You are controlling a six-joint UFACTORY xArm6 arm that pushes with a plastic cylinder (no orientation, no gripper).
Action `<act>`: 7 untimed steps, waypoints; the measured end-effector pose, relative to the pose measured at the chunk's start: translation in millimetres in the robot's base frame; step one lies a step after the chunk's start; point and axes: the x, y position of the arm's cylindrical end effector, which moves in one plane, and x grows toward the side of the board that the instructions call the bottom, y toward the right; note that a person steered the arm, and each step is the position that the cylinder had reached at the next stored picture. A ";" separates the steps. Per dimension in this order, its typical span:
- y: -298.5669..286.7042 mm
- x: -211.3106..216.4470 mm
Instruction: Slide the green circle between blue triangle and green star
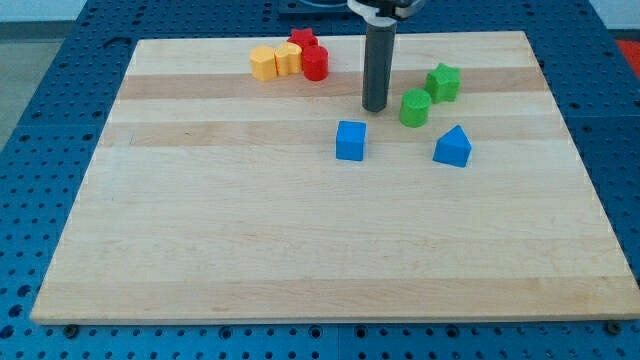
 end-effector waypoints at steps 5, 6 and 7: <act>55.7 23.9; 59.4 28.5; 59.5 29.1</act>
